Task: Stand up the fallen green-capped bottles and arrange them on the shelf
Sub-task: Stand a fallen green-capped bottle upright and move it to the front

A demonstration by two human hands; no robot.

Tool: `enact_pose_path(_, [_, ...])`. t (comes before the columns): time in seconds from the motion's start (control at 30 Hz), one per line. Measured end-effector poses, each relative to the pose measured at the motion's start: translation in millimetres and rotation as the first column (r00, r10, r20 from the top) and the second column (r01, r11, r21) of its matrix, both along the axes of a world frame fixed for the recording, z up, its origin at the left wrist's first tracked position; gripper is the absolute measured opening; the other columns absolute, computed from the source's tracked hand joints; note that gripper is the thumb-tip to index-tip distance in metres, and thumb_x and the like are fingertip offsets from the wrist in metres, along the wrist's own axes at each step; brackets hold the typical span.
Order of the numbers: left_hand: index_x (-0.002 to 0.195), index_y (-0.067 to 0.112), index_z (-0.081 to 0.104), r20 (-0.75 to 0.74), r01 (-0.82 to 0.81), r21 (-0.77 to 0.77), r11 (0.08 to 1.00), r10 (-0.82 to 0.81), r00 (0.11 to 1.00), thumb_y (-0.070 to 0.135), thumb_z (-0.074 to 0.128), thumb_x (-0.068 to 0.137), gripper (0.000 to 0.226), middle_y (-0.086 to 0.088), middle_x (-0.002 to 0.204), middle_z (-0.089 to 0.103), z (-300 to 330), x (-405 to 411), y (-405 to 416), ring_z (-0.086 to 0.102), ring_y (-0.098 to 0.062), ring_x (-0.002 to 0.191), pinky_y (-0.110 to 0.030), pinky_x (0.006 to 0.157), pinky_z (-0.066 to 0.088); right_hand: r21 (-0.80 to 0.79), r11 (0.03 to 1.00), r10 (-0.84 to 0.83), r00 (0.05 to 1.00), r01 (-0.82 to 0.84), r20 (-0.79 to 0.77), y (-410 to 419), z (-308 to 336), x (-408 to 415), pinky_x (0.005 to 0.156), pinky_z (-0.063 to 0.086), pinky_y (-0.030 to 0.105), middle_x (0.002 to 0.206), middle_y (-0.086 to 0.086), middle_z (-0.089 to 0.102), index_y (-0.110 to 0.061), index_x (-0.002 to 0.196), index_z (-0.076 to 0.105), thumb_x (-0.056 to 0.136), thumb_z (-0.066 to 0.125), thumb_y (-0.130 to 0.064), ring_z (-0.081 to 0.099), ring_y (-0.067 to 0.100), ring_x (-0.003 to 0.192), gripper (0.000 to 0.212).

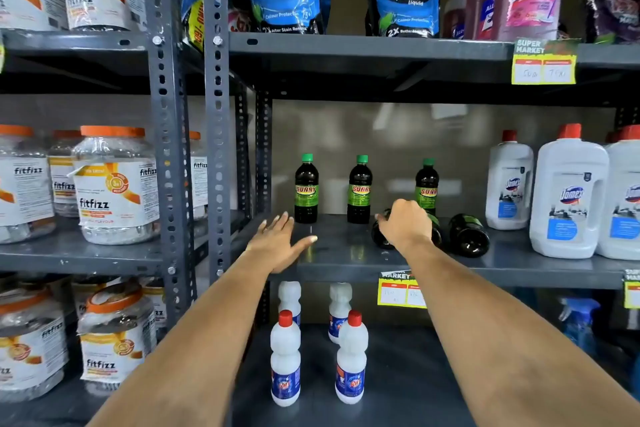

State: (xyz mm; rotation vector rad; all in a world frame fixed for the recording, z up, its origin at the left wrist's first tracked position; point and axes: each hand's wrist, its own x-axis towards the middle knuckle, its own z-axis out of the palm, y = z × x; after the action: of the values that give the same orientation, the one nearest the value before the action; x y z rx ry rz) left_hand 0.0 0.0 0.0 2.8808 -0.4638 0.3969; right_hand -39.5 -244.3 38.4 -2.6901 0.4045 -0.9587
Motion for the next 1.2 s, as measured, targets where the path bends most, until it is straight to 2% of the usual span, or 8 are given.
enact_pose_path(0.17, [0.158,0.019,0.008,-0.268,0.022,-0.085,0.996,-0.044,0.962,0.079,0.027,0.087,0.095,-0.001,0.166,-0.001,4.8,-15.7,16.1,0.0,-0.027,0.152,-0.043,0.12,0.001,0.07,0.996,-0.044,0.997,0.048,-0.061,1.3,14.1,11.6,0.064,0.045,0.032,0.101,0.015,0.07,-0.003,0.1,0.066,0.089,0.06,-0.05,0.068,0.035,0.096,0.048])
enact_pose_path(0.37, [0.158,0.015,0.009,-0.258,0.133,0.052,0.99,-0.115,0.959,0.083,0.041,0.08,0.109,-0.003,0.166,0.005,1.6,-12.0,28.9,0.003,-0.019,0.152,-0.038,0.121,0.002,0.199,0.977,-0.009,0.949,0.075,-0.314,-11.2,27.1,37.0,0.081,0.055,0.035,0.115,0.013,0.068,-0.006,0.118,0.062,0.078,0.073,-0.048,0.067,0.033,0.105,0.059])
enact_pose_path(0.5, [0.158,0.013,0.008,-0.248,0.143,0.105,0.984,-0.113,0.962,0.087,0.049,0.072,0.12,-0.005,0.166,0.006,-0.7,-6.0,29.5,0.004,-0.018,0.152,-0.038,0.122,0.004,0.478,0.875,0.164,0.881,0.078,-0.444,-16.7,22.8,55.3,0.084,0.059,0.041,0.078,0.018,0.056,-0.007,0.113,0.055,0.076,0.075,-0.048,0.071,0.038,0.07,0.059])
enact_pose_path(0.67, [0.158,0.019,0.007,-0.265,0.095,0.1,0.99,-0.066,0.962,0.084,0.057,0.069,0.121,-0.003,0.167,0.005,3.3,-7.6,25.9,0.008,-0.026,0.152,-0.039,0.12,0.01,0.729,0.683,0.235,0.931,0.045,-0.278,-26.2,10.4,60.2,0.065,0.062,0.038,0.124,0.019,0.059,-0.003,0.128,0.055,0.074,0.078,-0.038,0.065,0.038,0.062,0.068])
enact_pose_path(0.8, [0.158,0.019,0.005,-0.311,0.127,0.14,0.982,-0.078,0.947,0.086,0.068,0.055,0.138,-0.002,0.167,0.002,4.3,1.2,29.9,0.006,-0.025,0.152,-0.042,0.121,0.012,0.909,0.395,0.33,0.944,-0.131,-0.007,-22.5,-0.4,48.0,0.047,0.058,0.033,0.123,0.016,0.058,-0.004,0.115,0.056,0.078,0.077,-0.033,0.062,0.031,0.096,0.051])
enact_pose_path(0.93, [0.158,0.019,0.002,-0.318,0.136,0.154,0.979,-0.081,0.945,0.08,0.073,0.057,0.138,0.0,0.167,-0.002,3.1,4.0,30.5,-0.001,-0.021,0.152,-0.042,0.122,0.008,0.96,0.134,0.35,0.918,-0.247,0.187,-5.3,-20.1,49.7,0.046,0.057,0.031,0.118,0.017,0.065,-0.004,0.125,0.055,0.073,0.081,-0.032,0.067,0.027,0.095,0.065])
enact_pose_path(1.07, [0.158,0.017,-0.004,-0.285,0.1,0.202,0.974,-0.039,0.958,0.085,0.07,0.054,0.144,0.001,0.166,-0.013,-0.5,5.7,30.0,-0.019,-0.02,0.15,-0.052,0.121,-0.005,0.926,0.18,0.439,0.869,-0.333,0.227,11.9,-21.4,56.0,0.072,0.059,0.039,0.117,0.014,0.067,-0.005,0.127,0.055,0.078,0.079,-0.035,0.066,0.028,0.105,0.062])
enact_pose_path(1.2, [0.157,0.011,-0.004,-0.276,0.075,0.216,0.973,-0.013,0.961,0.087,0.068,0.051,0.148,-0.004,0.166,-0.011,-0.9,6.6,32.1,-0.016,-0.023,0.15,-0.051,0.121,-0.003,0.876,0.2,0.46,0.831,-0.439,0.311,33.9,-24.8,64.9,0.092,0.042,0.035,0.123,0.005,0.065,-0.01,0.131,0.053,0.084,0.074,-0.028,0.059,0.023,0.114,0.055])
